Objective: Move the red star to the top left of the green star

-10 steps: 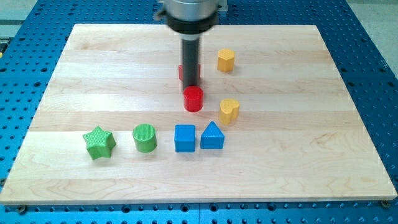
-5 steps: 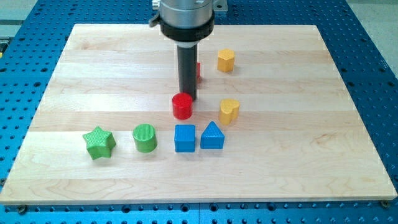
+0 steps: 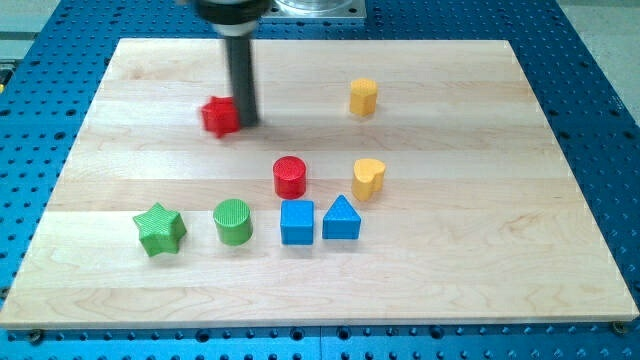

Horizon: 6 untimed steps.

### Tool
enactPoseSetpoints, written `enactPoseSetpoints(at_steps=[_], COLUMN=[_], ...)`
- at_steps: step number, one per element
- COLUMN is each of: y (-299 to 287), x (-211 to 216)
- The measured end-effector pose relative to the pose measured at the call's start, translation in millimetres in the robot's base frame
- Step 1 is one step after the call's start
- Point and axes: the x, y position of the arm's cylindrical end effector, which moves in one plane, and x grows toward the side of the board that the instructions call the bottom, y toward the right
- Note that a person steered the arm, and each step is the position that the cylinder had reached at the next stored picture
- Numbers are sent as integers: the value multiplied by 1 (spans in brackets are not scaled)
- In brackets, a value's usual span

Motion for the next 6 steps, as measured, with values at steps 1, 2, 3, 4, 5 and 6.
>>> enactPoseSetpoints(at_steps=[1,2,3,4,5,6], y=[-61,-31,79,161,188,207], x=[4,55,73,69,30,-6])
